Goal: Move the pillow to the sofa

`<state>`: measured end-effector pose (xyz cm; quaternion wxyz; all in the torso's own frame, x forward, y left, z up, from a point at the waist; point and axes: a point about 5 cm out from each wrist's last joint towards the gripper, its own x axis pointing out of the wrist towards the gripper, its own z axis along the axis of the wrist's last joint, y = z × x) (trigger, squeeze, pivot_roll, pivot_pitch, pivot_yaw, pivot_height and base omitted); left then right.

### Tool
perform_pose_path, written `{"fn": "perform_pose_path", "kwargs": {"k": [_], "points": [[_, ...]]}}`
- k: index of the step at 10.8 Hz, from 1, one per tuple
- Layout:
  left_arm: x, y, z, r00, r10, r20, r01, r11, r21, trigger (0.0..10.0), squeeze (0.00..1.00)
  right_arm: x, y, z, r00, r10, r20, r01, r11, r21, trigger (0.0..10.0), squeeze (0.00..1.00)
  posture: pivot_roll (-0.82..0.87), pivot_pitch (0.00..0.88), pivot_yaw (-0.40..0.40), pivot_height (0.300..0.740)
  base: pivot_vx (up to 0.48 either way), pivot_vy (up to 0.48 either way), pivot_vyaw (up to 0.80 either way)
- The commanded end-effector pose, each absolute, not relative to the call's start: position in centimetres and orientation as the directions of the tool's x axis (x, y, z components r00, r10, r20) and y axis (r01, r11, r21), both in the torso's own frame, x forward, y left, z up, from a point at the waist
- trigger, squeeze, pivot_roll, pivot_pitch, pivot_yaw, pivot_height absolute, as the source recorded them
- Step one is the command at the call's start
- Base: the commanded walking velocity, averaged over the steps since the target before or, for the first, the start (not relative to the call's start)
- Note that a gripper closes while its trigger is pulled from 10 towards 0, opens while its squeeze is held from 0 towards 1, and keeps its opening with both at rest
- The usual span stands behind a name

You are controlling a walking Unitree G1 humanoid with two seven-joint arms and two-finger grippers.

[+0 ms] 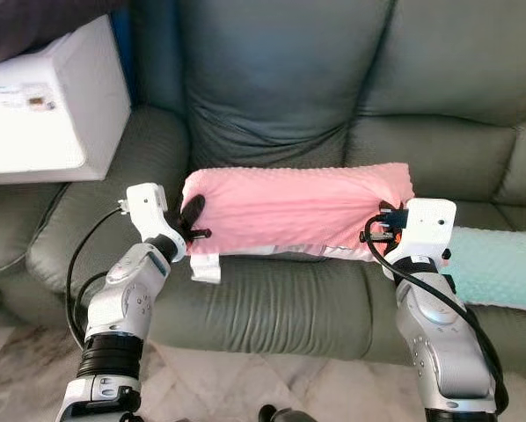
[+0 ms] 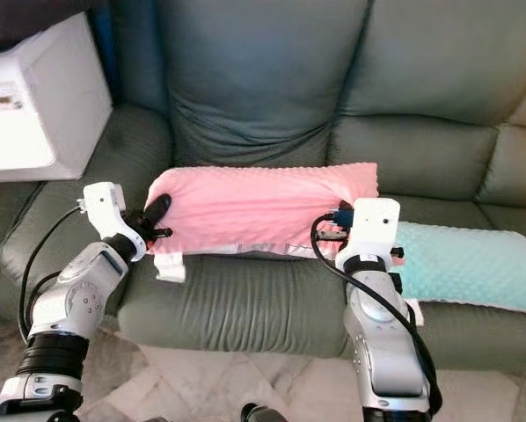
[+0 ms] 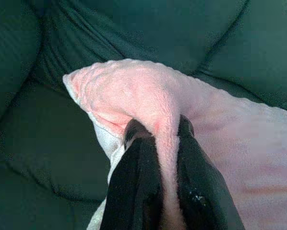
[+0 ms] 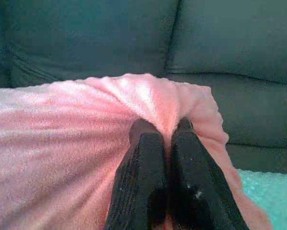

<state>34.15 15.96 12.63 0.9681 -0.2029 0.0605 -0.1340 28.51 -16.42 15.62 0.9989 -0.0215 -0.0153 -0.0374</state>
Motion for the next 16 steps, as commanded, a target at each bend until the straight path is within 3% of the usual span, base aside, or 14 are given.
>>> {"fn": "perform_pose_path", "kwargs": {"k": [1, 9, 16], "points": [[34.2, 16.82, 12.68, 0.968, -0.244, -0.059, 0.202, 0.895, -0.398, 10.0, 0.0, 28.3, -17.47, 16.33, 0.991, -0.12, 0.062, 0.123, 0.991, -0.061, 10.0, 0.0, -0.14, 0.123, -0.059, 0.74, 0.0, 0.0, -0.79], [33.76, 16.51, 12.56, 0.948, -0.317, -0.041, 0.273, 0.87, -0.411, 10.0, 0.0, 28.19, -16.89, 16.37, 0.994, -0.086, 0.063, 0.09, 0.994, -0.062, 10.0, 0.0, -0.14, 0.137, -0.069, 0.74, 0.0, 0.0, -0.1], [33.6, 16.16, 12.53, 0.939, -0.342, -0.031, 0.298, 0.858, -0.417, 10.0, 0.0, 28.13, -16.87, 16.31, 0.994, -0.088, 0.059, 0.091, 0.994, -0.06, 10.0, 0.0, -0.14, 0.138, -0.065, 0.74, 0.406, 0.0, 0.0]]}}
